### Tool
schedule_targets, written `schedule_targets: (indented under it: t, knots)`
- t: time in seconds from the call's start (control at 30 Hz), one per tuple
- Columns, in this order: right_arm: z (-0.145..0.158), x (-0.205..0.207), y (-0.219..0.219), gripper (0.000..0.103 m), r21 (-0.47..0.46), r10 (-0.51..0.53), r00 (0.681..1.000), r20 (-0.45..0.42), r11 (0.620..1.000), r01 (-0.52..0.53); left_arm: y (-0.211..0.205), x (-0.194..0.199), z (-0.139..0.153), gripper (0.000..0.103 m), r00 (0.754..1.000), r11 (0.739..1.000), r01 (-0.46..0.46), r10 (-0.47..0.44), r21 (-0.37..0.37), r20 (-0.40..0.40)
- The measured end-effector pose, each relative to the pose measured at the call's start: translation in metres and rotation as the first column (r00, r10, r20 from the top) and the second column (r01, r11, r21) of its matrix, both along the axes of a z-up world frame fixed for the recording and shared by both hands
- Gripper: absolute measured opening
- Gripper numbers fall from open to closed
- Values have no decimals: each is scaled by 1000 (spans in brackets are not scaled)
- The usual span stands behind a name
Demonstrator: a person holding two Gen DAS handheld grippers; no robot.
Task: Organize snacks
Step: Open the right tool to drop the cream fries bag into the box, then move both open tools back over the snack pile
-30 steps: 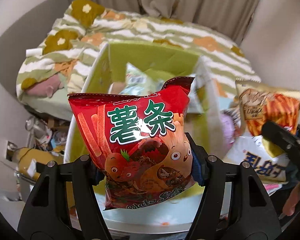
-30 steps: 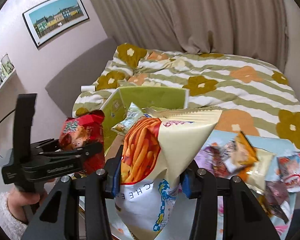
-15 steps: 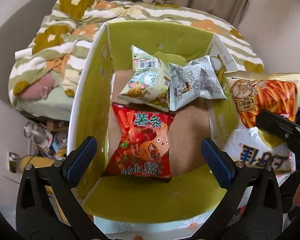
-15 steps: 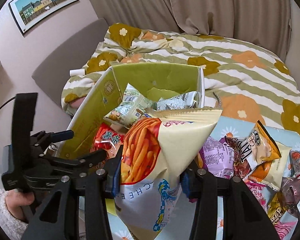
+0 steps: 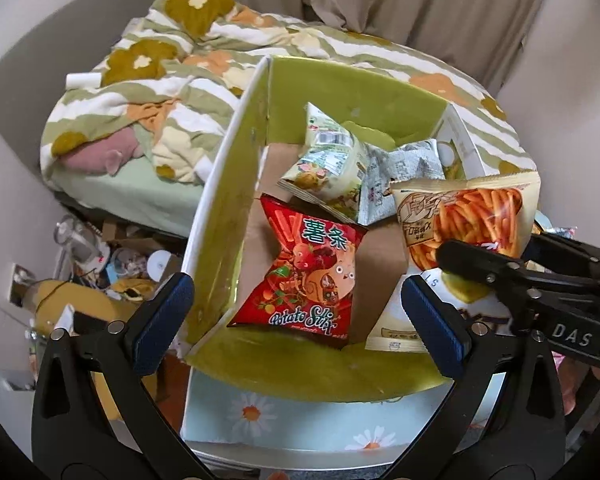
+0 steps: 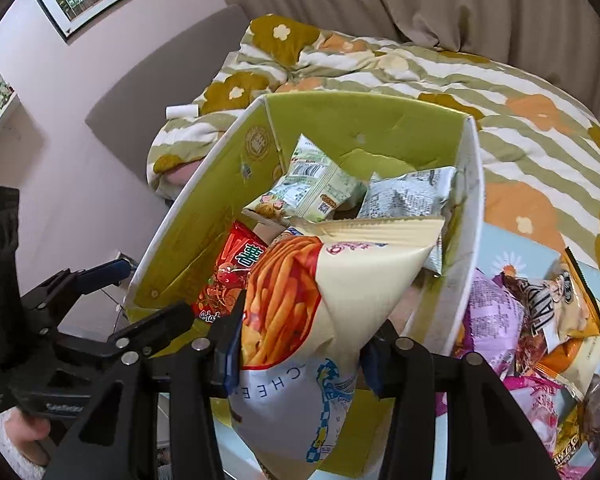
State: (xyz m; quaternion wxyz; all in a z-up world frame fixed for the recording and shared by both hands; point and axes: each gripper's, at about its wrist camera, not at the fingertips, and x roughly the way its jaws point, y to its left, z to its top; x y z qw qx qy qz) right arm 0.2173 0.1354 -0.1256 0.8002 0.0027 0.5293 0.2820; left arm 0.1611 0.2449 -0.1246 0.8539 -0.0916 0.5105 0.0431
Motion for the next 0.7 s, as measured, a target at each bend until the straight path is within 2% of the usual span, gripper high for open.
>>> schedule_targets:
  t: [0.1, 0.17, 0.23, 0.33, 0.53, 0.7]
  knots:
    - [-12, 5, 2, 54, 16, 11, 1000, -23, 1000, -11, 3, -1, -1, 103, 1000, 1000, -21, 21, -8, 1]
    - [-21, 7, 0, 83, -9, -11, 999, -31, 1000, 11, 4, -4, -3, 103, 1000, 1000, -28, 28, -1, -4]
    - [-24, 5, -6, 97, -22, -28, 1000, -13, 999, 28, 4, -7, -5, 103, 999, 999, -36, 36, 4, -10]
    - [-21, -1, -15, 101, -22, -35, 999, 20, 999, 36, 4, -10, -7, 103, 999, 999, -47, 47, 8, -13]
    - [-11, -11, -21, 101, -50, -15, 996, 83, 999, 19, 1, -13, -3, 103, 999, 999, -53, 53, 7, -4]
    - [2, -16, -28, 101, -21, -23, 994, 108, 999, 25, -4, -18, 9, 103, 998, 998, -54, 54, 17, 24]
